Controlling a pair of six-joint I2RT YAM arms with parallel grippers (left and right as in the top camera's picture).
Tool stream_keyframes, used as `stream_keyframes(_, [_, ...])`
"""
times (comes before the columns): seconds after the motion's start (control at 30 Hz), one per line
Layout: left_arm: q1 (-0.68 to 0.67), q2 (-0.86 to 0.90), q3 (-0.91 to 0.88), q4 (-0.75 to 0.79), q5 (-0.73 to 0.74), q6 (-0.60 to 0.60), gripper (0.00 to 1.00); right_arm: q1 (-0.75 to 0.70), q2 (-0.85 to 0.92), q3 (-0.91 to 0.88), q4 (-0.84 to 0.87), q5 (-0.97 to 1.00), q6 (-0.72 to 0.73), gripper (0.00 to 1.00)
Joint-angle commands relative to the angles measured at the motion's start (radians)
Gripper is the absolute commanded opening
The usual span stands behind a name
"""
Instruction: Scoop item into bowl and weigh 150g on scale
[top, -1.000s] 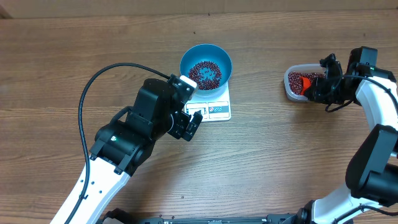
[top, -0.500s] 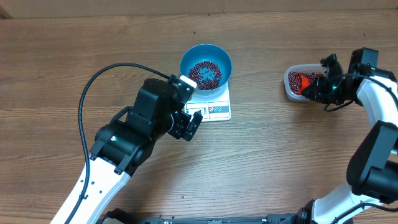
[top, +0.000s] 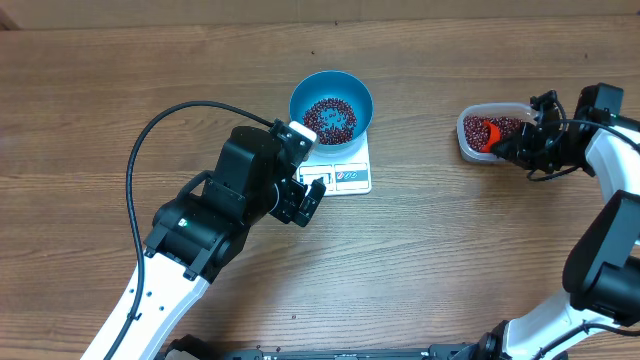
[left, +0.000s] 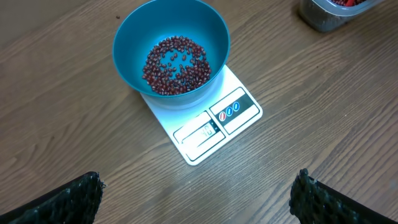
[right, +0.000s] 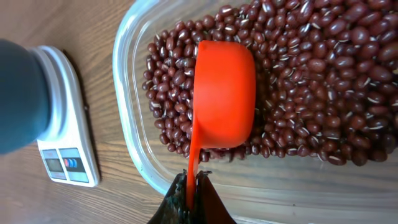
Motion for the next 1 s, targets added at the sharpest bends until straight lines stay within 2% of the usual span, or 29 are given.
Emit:
stream_keyframes(0.0, [0.005, -0.006, 0.019, 0.0, -0.01, -0.013, 1.0, -0.026, 0.023, -0.013, 0.014, -0.076, 0.032, 0.04])
stream_keyframes(0.57, [0.005, -0.006, 0.019, 0.0, -0.01, -0.013, 1.0, -0.047, 0.082, -0.013, 0.027, -0.206, 0.081, 0.03])
stream_keyframes(0.97, [0.005, -0.006, 0.019, 0.0, -0.01, -0.013, 1.0, -0.047, 0.11, -0.013, 0.053, -0.208, 0.107, 0.03])
